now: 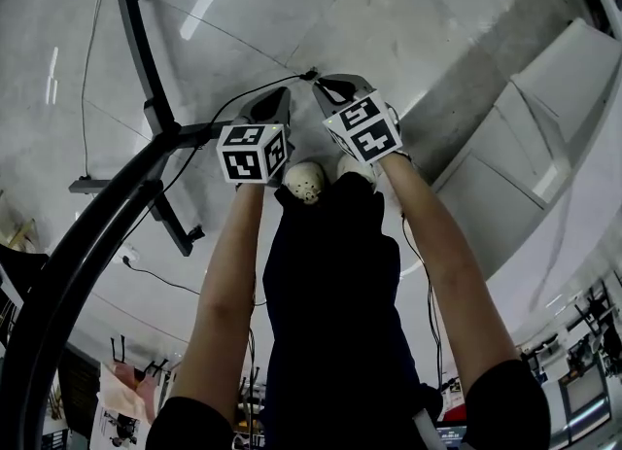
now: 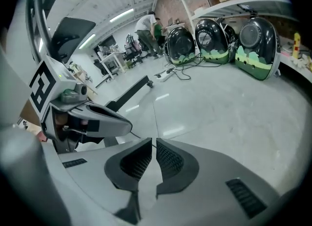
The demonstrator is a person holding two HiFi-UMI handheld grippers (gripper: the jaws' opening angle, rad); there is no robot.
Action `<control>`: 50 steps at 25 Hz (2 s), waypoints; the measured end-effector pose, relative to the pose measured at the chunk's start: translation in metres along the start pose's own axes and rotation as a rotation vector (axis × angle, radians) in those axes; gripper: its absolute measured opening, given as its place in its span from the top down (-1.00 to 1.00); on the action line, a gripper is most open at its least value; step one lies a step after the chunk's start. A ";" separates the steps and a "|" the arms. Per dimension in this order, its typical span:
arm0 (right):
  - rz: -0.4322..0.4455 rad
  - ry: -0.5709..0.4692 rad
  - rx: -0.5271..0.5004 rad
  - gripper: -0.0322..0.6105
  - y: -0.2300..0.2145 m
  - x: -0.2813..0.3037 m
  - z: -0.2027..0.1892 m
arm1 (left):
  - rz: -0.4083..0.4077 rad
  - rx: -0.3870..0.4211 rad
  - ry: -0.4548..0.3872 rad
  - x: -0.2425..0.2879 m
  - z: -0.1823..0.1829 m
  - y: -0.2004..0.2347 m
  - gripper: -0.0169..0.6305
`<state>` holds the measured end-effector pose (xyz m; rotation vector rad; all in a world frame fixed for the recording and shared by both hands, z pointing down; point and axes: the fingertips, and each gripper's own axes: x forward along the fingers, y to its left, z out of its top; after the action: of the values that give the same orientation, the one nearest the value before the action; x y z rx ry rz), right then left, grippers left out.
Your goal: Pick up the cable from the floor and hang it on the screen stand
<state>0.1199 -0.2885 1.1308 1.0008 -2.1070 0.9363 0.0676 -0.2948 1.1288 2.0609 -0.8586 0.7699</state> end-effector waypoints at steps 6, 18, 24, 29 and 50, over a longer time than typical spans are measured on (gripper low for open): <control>0.021 0.012 -0.042 0.74 -0.009 0.031 -0.008 | 0.003 -0.010 -0.002 0.022 -0.007 0.013 0.94; 0.075 0.138 -0.133 0.25 -0.011 0.095 -0.046 | -0.012 -0.003 -0.034 0.053 -0.011 0.037 0.94; 0.094 0.144 -0.266 0.25 -0.010 0.119 -0.048 | -0.009 -0.009 -0.055 0.062 -0.008 0.048 0.94; 0.120 0.186 -0.329 0.25 -0.005 0.137 -0.055 | -0.019 0.001 -0.066 0.067 -0.008 0.052 0.94; 0.086 0.248 -0.388 0.71 -0.005 0.133 -0.060 | -0.007 -0.061 -0.058 0.060 -0.006 0.059 0.94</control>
<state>0.0684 -0.2941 1.2674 0.5715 -2.0263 0.6193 0.0563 -0.3373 1.2009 2.0398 -0.8953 0.6752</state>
